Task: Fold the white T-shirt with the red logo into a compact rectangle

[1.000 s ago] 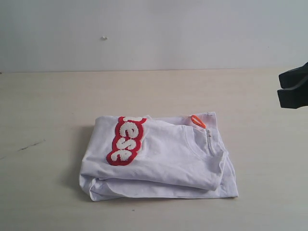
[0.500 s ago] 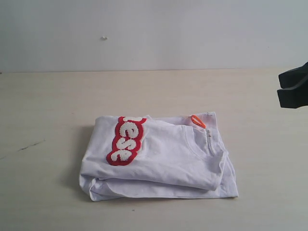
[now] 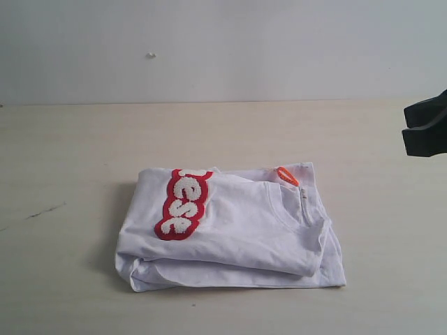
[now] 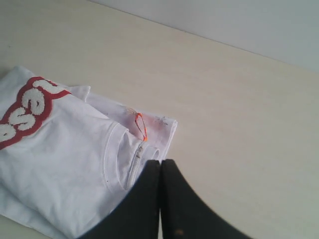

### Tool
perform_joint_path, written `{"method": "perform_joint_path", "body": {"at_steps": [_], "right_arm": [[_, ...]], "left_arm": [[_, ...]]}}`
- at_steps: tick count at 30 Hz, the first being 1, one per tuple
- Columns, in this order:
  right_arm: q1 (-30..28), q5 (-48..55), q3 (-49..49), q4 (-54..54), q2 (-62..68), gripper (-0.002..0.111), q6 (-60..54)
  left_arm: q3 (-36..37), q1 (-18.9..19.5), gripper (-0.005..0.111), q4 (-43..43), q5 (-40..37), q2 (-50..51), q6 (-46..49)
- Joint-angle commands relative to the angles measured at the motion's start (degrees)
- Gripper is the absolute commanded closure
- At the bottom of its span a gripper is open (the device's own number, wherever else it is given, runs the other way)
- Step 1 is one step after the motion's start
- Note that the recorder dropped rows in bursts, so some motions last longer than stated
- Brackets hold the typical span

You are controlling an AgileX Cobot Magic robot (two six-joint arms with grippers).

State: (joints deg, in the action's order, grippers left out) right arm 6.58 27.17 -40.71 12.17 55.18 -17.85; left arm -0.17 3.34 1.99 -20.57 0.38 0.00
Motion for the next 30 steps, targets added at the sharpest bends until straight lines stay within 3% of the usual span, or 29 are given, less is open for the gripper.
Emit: {"method": "perform_joint_path", "body": {"at_steps": [1,15,19,30], "right_arm": [[0.1,-0.4,0.3,0.2,-0.5,0.108,0.1],[0.1,-0.5,0.3,0.3,-0.7,0.108,0.1],[0.0,-0.2,0.3,-4.0,-3.2,0.108,-1.0],[-8.5,-0.3,0.3,-3.5,-13.6,0.108,0.5]], "left_arm": [[0.2,0.2,0.070,0.2,0.3,-0.4,-0.5],[0.2,0.2,0.070,0.2,0.3,-0.4,-0.5],[0.2,0.2,0.070,0.2,0.3,-0.4,-0.5],[0.2,0.2,0.070,0.2,0.3,-0.4,-0.5]]}}
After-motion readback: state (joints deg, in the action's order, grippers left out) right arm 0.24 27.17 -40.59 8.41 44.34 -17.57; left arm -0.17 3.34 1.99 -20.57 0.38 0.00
